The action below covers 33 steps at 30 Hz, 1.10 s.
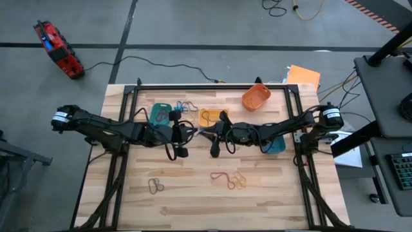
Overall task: Sort rubber bands into baskets
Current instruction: Put the blue rubberband into the blue bin
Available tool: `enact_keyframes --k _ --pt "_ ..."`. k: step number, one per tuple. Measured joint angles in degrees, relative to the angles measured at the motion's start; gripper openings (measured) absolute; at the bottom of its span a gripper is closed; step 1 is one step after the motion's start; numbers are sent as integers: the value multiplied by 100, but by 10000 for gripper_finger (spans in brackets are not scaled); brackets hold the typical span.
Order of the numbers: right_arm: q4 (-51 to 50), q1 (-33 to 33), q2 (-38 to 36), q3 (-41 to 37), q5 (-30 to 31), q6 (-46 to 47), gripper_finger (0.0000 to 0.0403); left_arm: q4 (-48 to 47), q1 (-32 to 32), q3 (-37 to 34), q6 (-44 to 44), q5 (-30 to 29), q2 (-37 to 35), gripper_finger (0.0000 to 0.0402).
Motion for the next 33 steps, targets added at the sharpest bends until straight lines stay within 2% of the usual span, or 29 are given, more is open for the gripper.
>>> enact_keyframes --k 2,8,11,14,17,21,24,29,33 --pt "-8 0 -2 0 1 -80 18 -5 0 0 0 -3 0 10" --pt "-227 0 -19 0 0 -46 10 -52 -2 -2 -19 -74 0 59" --pt "-738 -7 -137 4 2 -28 9 -138 0 -2 -24 -364 0 91" --pt "-2331 -37 -395 243 0 224 9 -257 0 -2 -78 -621 2 115" --pt "-4573 -79 -668 706 54 724 9 -365 -1 -2 -180 -636 2 130" --pt "-7555 -11 -813 1409 563 1541 9 -406 -2 -4 -355 -634 2 134" --pt "-9212 81 -889 1827 662 2320 9 -381 -1 -4 -442 -632 2 132" --pt "-11161 29 -920 1966 578 3663 9 -350 -2 -4 -503 -630 2 130" --pt "-11791 -146 -925 1682 551 4228 9 -329 0 -4 -503 -628 2 129"
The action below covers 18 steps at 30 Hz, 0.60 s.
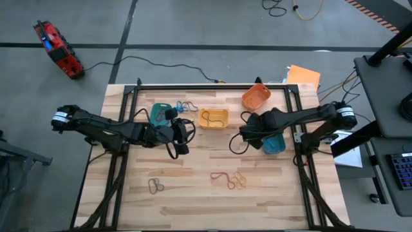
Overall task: Sort rubber bands into baskets
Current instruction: Put the blue rubberband into the blue bin
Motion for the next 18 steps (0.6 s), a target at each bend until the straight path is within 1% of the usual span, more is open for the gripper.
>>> enact_keyframes --k 6,11,14,18 --pt "109 -295 0 -583 -248 270 9 25 -1 0 0 2 0 129" --pt "137 -466 0 -1043 -254 578 11 27 0 0 0 5 0 129" --pt "393 -485 0 -1209 -252 714 20 32 -2 0 0 5 0 129" --pt "585 -477 0 -1271 -260 705 47 32 -2 0 0 5 0 129"
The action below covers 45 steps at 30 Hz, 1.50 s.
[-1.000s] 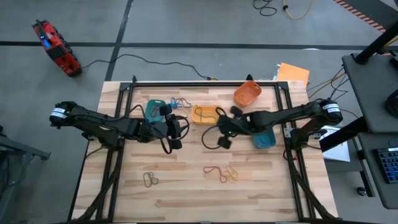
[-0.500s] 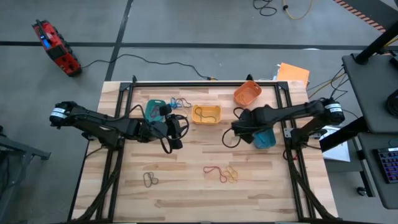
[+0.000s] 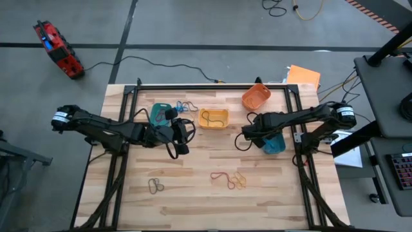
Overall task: Sort rubber bands into baskets
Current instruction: Put the blue rubberband into the blue bin, then put the yellow rubberband into the orange bin
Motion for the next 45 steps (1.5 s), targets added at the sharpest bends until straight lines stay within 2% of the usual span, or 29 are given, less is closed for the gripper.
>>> enact_keyframes --k 7,11,14,17,22,26,31,36,41,45 --pt "57 0 2 46 9 -11 104 1 1 0 -55 1 0 129" --pt "410 17 2 59 149 -91 125 1 1 0 -87 2 0 129" --pt "1103 85 2 55 309 -394 135 -2 0 0 -164 4 0 129" --pt "2148 168 2 53 310 -1098 139 -95 -3 0 -329 75 0 129" --pt "3913 314 4 53 252 -2365 134 -654 -14 0 -857 804 0 130" --pt "4846 368 4 50 -56 -3168 127 -1350 -47 0 -1504 1506 0 130" --pt "5450 367 4 46 -371 -3907 123 -2140 -118 0 -2437 2230 0 130" --pt "5751 367 7 32 -929 -4360 127 -2642 -231 0 -3156 2592 0 130" --pt "5950 373 9 -42 -1556 -4487 123 -2489 -306 0 -3276 2593 0 130" --pt "5963 463 9 -115 -1650 -4487 116 -1762 -310 -62 -2975 2567 0 130"
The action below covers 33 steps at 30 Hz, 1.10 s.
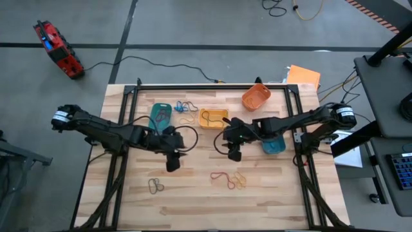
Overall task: Sort rubber bands into baskets
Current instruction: Put the yellow rubberband into the orange bin
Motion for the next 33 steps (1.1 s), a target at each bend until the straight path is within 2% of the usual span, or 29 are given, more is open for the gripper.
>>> enact_keyframes --k 7,14,20,26,29,33 --pt "3 426 0 -222 -15 144 105 479 -7 -23 633 -121 0 130" --pt "-11 734 0 -368 2 572 92 465 16 -23 1196 -1307 0 130" --pt "-15 847 0 -380 7 698 78 367 244 -33 1652 -1335 0 130" --pt "-15 866 0 -381 10 650 65 342 835 -34 2078 -1332 0 125" --pt "-16 866 -5 -381 15 580 62 283 1261 -34 2424 -1063 0 118" --pt "-23 867 -169 -381 176 495 55 295 1997 -50 2812 86 0 107"
